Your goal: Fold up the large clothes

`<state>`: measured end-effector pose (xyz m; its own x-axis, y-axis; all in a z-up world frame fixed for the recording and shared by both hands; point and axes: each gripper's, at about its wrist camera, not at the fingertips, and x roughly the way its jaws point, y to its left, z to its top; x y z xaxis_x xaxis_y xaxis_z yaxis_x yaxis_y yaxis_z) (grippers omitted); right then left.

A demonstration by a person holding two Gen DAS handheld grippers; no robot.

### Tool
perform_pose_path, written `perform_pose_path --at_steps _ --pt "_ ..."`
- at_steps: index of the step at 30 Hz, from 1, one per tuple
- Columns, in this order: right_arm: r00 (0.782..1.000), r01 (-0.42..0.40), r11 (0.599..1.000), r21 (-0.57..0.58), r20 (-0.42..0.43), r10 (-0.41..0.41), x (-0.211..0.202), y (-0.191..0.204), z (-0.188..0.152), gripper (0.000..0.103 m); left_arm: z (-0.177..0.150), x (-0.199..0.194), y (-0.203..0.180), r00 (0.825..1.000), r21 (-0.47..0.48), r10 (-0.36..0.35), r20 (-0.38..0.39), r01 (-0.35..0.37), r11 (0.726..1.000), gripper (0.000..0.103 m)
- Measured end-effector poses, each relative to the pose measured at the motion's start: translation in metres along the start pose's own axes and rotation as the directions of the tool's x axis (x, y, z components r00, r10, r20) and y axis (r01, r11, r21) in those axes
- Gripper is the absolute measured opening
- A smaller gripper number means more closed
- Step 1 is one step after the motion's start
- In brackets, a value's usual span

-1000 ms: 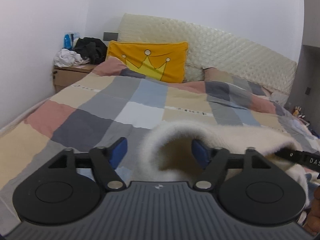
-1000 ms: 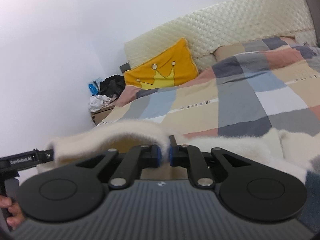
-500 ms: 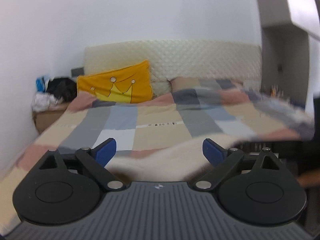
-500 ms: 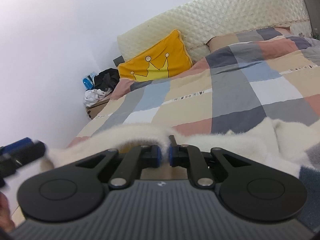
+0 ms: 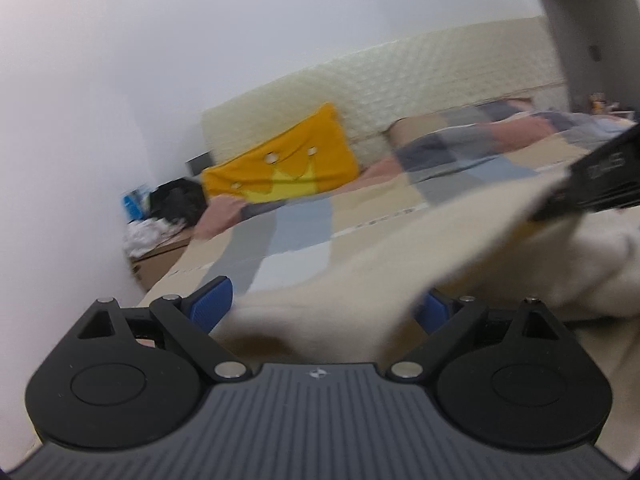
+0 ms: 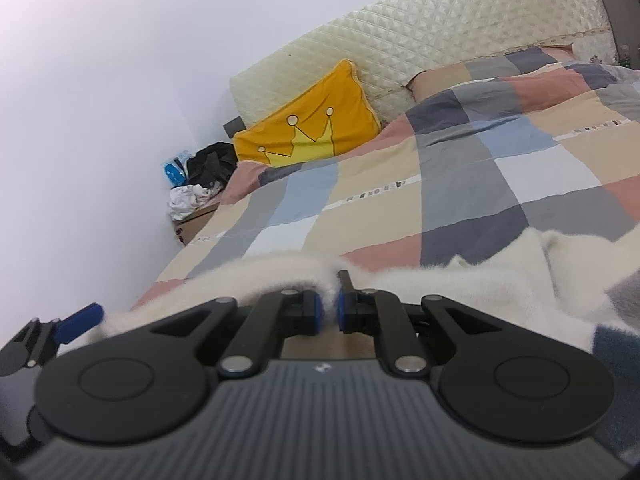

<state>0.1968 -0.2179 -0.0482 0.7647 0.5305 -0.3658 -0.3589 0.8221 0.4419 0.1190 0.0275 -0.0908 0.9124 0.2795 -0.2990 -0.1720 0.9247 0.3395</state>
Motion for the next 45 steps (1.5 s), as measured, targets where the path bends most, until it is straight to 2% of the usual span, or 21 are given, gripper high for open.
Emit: perform_pose_path --at_steps 3,7,9,12,15,18,21,23,27,30,32,34,37,40,41,43,45 --pt "1.000 0.021 1.000 -0.012 0.003 -0.021 -0.001 0.000 -0.001 0.011 -0.004 0.007 0.019 0.999 -0.079 0.026 -0.020 -0.028 0.996 0.096" --pt "0.998 0.070 0.997 -0.040 0.005 -0.069 -0.001 0.003 -0.003 0.011 -0.006 0.012 0.045 0.998 -0.208 0.044 -0.042 -0.051 0.977 0.097" --pt "0.996 0.086 0.995 -0.054 0.010 -0.085 0.000 0.005 -0.004 0.011 -0.009 0.015 0.054 0.998 -0.250 0.032 -0.056 -0.045 0.967 0.097" --pt "0.993 0.118 0.991 -0.068 0.008 -0.117 0.001 0.006 -0.006 0.011 -0.013 0.025 0.061 0.996 -0.280 -0.028 -0.087 0.002 0.960 0.097" --pt "0.990 0.139 0.988 -0.070 -0.030 -0.141 0.007 0.005 -0.009 0.012 -0.020 0.031 0.065 0.993 -0.309 -0.044 -0.105 0.010 0.951 0.096" --pt "0.984 0.162 0.982 -0.099 -0.060 -0.169 0.012 0.005 -0.015 0.018 -0.024 0.038 0.074 0.991 -0.352 -0.059 -0.120 0.013 0.936 0.092" --pt "0.978 0.177 0.978 -0.108 -0.089 -0.187 0.016 0.004 -0.022 0.022 -0.031 0.045 0.081 0.988 -0.396 -0.075 -0.137 0.015 0.918 0.084" --pt "0.972 0.195 0.972 -0.131 -0.103 -0.209 0.019 0.006 -0.028 0.033 -0.035 0.048 0.084 0.985 -0.417 -0.083 -0.151 0.012 0.909 0.076" --pt "0.956 0.231 0.953 -0.195 -0.136 -0.260 0.025 0.010 -0.038 0.035 -0.041 0.052 0.093 0.979 -0.492 -0.126 -0.163 0.030 0.870 0.068" --pt "0.949 0.242 0.941 -0.235 -0.143 -0.280 0.026 0.015 -0.043 0.035 -0.043 0.050 0.094 0.979 -0.507 -0.135 -0.154 0.039 0.861 0.058" --pt "0.949 0.245 0.942 -0.229 -0.143 -0.281 0.024 0.017 -0.046 0.035 -0.044 0.048 0.095 0.979 -0.518 -0.144 -0.147 0.048 0.854 0.048" --pt "0.951 0.243 0.945 -0.218 -0.139 -0.276 0.020 0.019 -0.049 0.032 -0.045 0.046 0.099 0.976 -0.548 -0.165 -0.139 0.063 0.834 0.040" --pt "0.953 0.232 0.948 -0.219 -0.144 -0.267 0.015 0.025 -0.049 0.015 -0.044 0.041 0.104 0.972 -0.585 -0.205 -0.118 0.098 0.805 0.030" --pt "0.959 0.234 0.932 -0.277 -0.095 -0.268 0.001 0.042 -0.035 0.013 -0.037 0.031 0.110 0.974 -0.582 -0.204 -0.093 0.114 0.805 0.025" --pt "0.962 0.232 0.931 -0.281 -0.078 -0.263 -0.005 0.046 -0.027 0.012 -0.033 0.026 0.114 0.975 -0.591 -0.207 -0.080 0.121 0.798 0.023" --pt "0.970 0.222 0.929 -0.295 -0.031 -0.242 -0.023 0.059 -0.007 0.012 -0.021 0.016 0.125 0.975 -0.627 -0.219 -0.043 0.144 0.765 0.017" --pt "0.975 0.212 0.922 -0.324 0.010 -0.221 -0.039 0.073 0.014 0.012 -0.006 0.005 0.140 0.975 -0.681 -0.223 0.005 0.166 0.713 0.016"
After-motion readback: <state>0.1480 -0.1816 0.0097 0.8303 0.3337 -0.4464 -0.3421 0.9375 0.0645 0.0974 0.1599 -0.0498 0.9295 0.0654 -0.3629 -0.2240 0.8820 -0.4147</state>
